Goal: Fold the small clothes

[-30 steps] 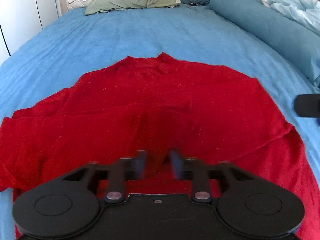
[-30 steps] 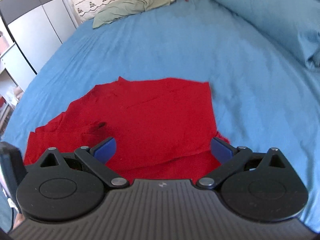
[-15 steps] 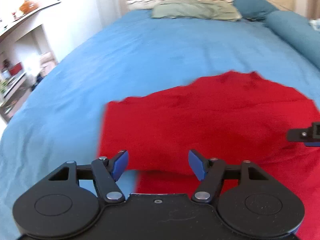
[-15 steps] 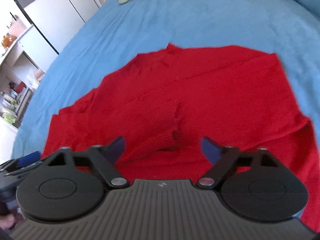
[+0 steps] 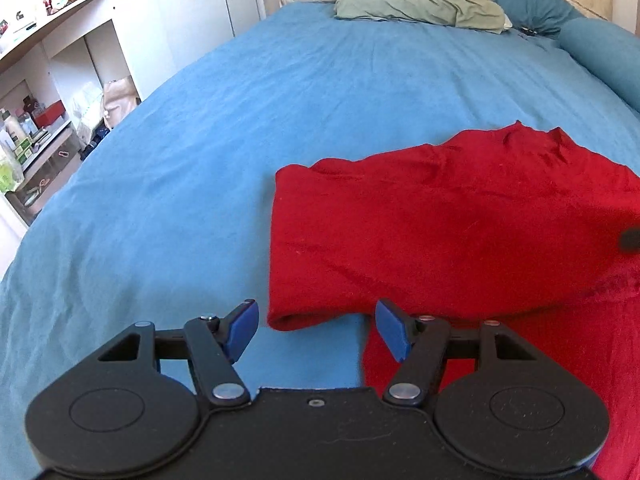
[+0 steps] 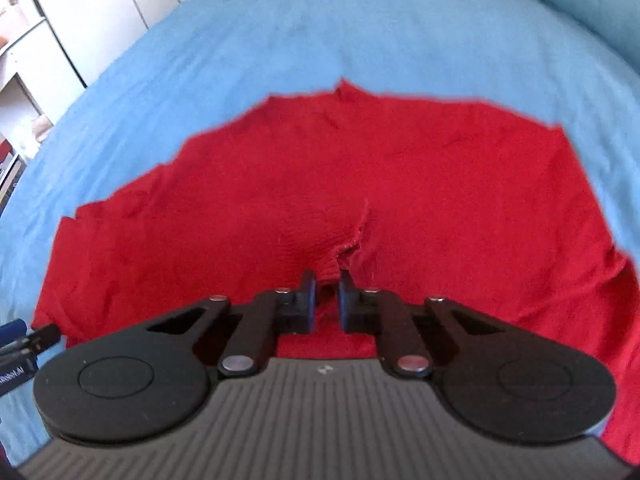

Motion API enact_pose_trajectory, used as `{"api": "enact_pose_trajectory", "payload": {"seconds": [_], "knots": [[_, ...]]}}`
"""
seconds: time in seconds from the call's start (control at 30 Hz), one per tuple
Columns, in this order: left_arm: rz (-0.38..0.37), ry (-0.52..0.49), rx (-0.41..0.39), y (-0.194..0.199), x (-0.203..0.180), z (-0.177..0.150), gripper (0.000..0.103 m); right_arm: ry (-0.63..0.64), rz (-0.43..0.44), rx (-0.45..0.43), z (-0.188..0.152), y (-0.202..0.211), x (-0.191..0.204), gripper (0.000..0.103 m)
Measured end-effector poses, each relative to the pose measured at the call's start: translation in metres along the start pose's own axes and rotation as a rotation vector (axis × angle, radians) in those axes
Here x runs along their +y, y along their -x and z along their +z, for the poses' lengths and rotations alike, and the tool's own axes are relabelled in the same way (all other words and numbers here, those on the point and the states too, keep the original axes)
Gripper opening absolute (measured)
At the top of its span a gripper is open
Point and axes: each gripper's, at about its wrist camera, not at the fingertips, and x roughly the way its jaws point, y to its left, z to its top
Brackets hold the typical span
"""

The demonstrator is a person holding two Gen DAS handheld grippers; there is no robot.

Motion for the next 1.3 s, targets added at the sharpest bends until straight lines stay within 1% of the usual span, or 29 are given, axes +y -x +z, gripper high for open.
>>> {"api": "enact_pose_trajectory", "payload": {"seconds": [0.1, 0.17, 0.23, 0.33, 0.43, 0.53, 0.63, 0.67, 0.73, 0.83, 0.9, 0.97, 1.07, 1.1, 1.13, 1.2, 1.23, 1.27, 1.3], "knots": [[-0.006, -0.008, 0.002, 0.003, 0.002, -0.001, 0.070, 0.025, 0.014, -0.064, 0.021, 0.025, -0.001, 0.023], [-0.013, -0.009, 0.001, 0.005, 0.001, -0.002, 0.070, 0.036, -0.001, -0.122, 0.037, 0.046, -0.009, 0.023], [-0.028, -0.015, 0.007, 0.004, -0.003, -0.002, 0.070, 0.026, -0.025, -0.172, 0.051, 0.065, -0.027, 0.023], [-0.046, -0.024, 0.021, -0.004, -0.013, -0.002, 0.070, 0.020, -0.079, -0.196, 0.061, 0.080, -0.060, 0.023], [-0.039, -0.031, 0.030, -0.014, -0.022, -0.002, 0.070, -0.014, -0.142, -0.153, 0.057, 0.068, -0.094, 0.023], [-0.040, -0.040, 0.031, -0.021, -0.028, -0.002, 0.070, -0.041, -0.128, -0.127, 0.048, 0.056, -0.113, 0.023], [-0.026, -0.075, 0.026, -0.027, -0.031, 0.000, 0.070, -0.061, -0.118, -0.151, 0.045, 0.057, -0.121, 0.023], [-0.022, -0.068, 0.033, -0.030, -0.030, 0.001, 0.070, -0.069, -0.120, -0.171, 0.046, 0.058, -0.125, 0.023], [0.000, -0.016, 0.065, -0.037, -0.022, 0.001, 0.072, -0.095, -0.119, -0.201, 0.046, 0.059, -0.130, 0.023], [0.016, 0.072, 0.093, -0.038, -0.006, -0.002, 0.073, -0.086, -0.155, -0.152, 0.035, 0.047, -0.137, 0.023], [0.036, 0.079, 0.105, -0.035, -0.003, -0.006, 0.073, -0.097, -0.172, -0.098, 0.027, 0.035, -0.146, 0.024], [0.052, 0.061, 0.110, -0.032, -0.002, -0.011, 0.073, -0.101, -0.188, -0.044, 0.017, 0.024, -0.155, 0.025], [0.053, 0.037, 0.109, -0.025, -0.004, -0.015, 0.074, -0.092, -0.219, 0.003, 0.007, 0.017, -0.159, 0.032], [0.050, 0.023, 0.106, -0.022, -0.005, -0.015, 0.073, -0.081, -0.231, 0.005, 0.006, 0.018, -0.158, 0.043], [0.047, 0.009, 0.101, -0.019, -0.006, -0.014, 0.072, -0.064, -0.248, 0.000, 0.006, 0.022, -0.156, 0.062], [0.041, -0.026, 0.077, -0.010, -0.012, -0.014, 0.073, -0.013, -0.258, -0.037, 0.005, 0.033, -0.147, 0.084], [0.036, -0.047, 0.063, -0.006, -0.017, -0.014, 0.073, 0.027, -0.231, -0.071, 0.004, 0.040, -0.140, 0.087], [0.030, -0.062, 0.053, -0.001, -0.020, -0.014, 0.073, 0.071, -0.193, -0.098, 0.003, 0.044, -0.135, 0.087], [0.023, -0.069, 0.047, 0.003, -0.025, -0.015, 0.073, 0.106, -0.159, -0.105, 0.002, 0.046, -0.128, 0.087]]}}
